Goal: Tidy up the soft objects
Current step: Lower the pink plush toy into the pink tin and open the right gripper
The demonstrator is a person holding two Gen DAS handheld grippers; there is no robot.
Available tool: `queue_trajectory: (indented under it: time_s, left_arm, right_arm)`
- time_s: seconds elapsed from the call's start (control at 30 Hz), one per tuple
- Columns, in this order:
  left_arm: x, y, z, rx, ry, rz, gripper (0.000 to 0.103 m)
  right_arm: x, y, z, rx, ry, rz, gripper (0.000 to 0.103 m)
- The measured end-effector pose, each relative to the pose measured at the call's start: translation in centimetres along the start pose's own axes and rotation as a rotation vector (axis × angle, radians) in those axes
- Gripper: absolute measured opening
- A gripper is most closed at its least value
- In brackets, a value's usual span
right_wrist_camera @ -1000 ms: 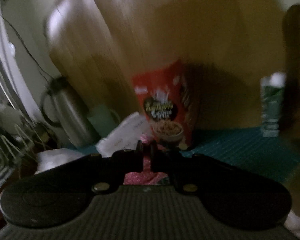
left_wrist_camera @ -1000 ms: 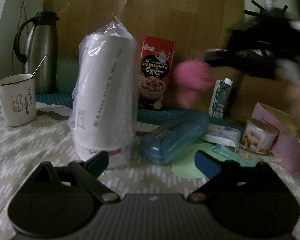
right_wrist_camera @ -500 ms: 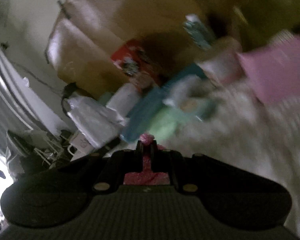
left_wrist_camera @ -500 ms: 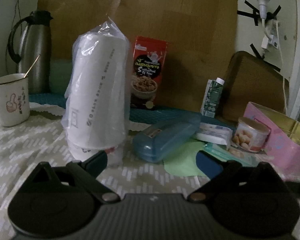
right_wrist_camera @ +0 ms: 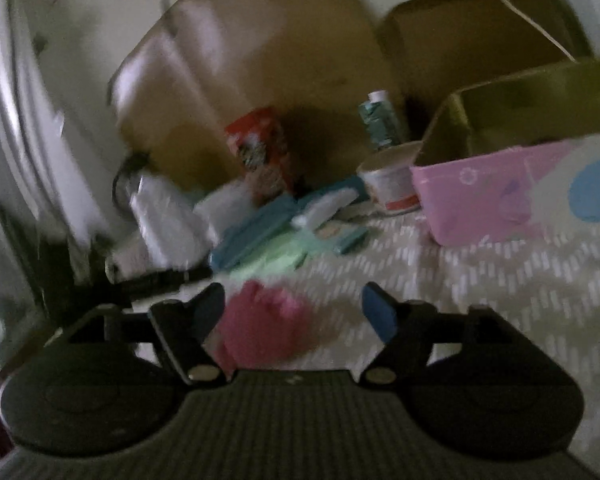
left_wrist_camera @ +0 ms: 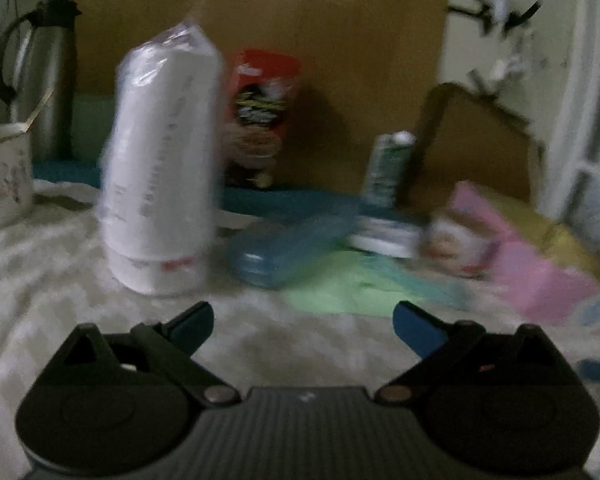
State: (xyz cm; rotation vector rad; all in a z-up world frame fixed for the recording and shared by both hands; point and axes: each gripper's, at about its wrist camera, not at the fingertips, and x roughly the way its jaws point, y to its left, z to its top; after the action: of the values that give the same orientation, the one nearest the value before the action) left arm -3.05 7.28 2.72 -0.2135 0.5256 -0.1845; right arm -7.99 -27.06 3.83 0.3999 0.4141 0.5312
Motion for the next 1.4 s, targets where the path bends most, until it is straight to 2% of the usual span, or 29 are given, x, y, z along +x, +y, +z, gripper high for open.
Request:
queue_trajectory:
  time_s: [0.1, 0.2, 0.33, 0.4, 0.43, 0.47, 0.5, 0.53, 0.6, 0.73, 0.87, 0.93, 1.03, 1.1, 1.17, 1.23, 1.33, 1.4]
  left_arm:
    - [-1.2, -2.7, -0.2, 0.050, 0.023, -0.115, 0.099]
    - [-1.2, -5.5, -0.2, 0.115, 0.071, -0.199, 0.097]
    - [0.7, -7.2, -0.7, 0.086, 0.169, -0.253, 0.095]
    - [1.8, -7.5, -1.3, 0.065, 0.220, -0.267, 0.072]
    - [2.6, -7.7, -1.5, 0.060, 0.263, -0.284, 0.052]
    - [3.0, -8.0, -1.9, 0.053, 0.288, -0.285, 0.052]
    - [2.8, -8.5, -2.0, 0.066, 0.266, -0.266, 0.052]
    - [2.6, -9.1, -1.9, 0.078, 0.262, -0.262, 0.051]
    - [2.3, -10.3, -1.0, 0.091, 0.244, -0.284, 0.051]
    - [3.1, -14.4, 2.1, 0.142, 0.196, -0.367, 0.051]
    - [5.8, -20.0, 4.3, 0.205, 0.177, -0.438, 0.052]
    - [7.7, -22.6, 4.8, 0.217, 0.185, -0.449, 0.052]
    - [10.5, -25.7, 4.8, 0.228, 0.181, -0.429, 0.060]
    - [12.1, -26.9, 4.8, 0.232, 0.176, -0.389, 0.071]
    - [12.6, -27.3, 4.5, 0.235, 0.172, -0.376, 0.083]
    - [11.9, -27.5, 4.2, 0.264, 0.142, -0.380, 0.083]
    - [9.8, -27.9, 3.4, 0.364, 0.050, -0.348, 0.090]
    - [8.9, -28.0, 3.1, 0.380, 0.019, -0.342, 0.091]
  right_arm:
    - [0.4, 0.9, -1.0, -0.137, 0.065, -0.008, 0.083]
    - [2.0, 1.7, -1.8, -0.265, 0.129, -0.037, 0.084]
    - [4.1, 1.6, -1.5, -0.303, 0.158, -0.036, 0.085]
    - [5.3, 1.2, -0.9, -0.272, 0.181, 0.000, 0.085]
    - [5.8, 1.2, -0.8, -0.251, 0.197, 0.013, 0.083]
    - [6.3, 1.1, -0.8, -0.240, 0.213, 0.028, 0.068]
    - [6.7, 1.3, -1.0, -0.242, 0.218, 0.041, 0.056]
    - [6.8, 1.5, -1.2, -0.257, 0.201, 0.022, 0.052]
    - [6.1, 1.5, -1.2, -0.256, 0.167, 0.007, 0.051]
    - [3.0, 0.4, 0.3, -0.231, 0.002, -0.037, 0.051]
    - [0.7, -1.5, 2.8, -0.220, -0.176, -0.161, 0.051]
    - [0.0, -3.3, 4.2, -0.184, -0.223, -0.223, 0.051]
    - [-0.5, -6.0, 5.7, -0.136, -0.281, -0.313, 0.052]
    - [-0.2, -7.4, 6.4, -0.129, -0.297, -0.388, 0.057]
    - [0.2, -8.5, 6.7, -0.126, -0.316, -0.494, 0.081]
    - [-0.3, -9.3, 6.4, -0.128, -0.355, -0.572, 0.092]
    - [-1.1, -9.4, 4.8, -0.121, -0.420, -0.591, 0.092]
    - [-1.1, -8.9, 3.9, -0.133, -0.451, -0.632, 0.092]
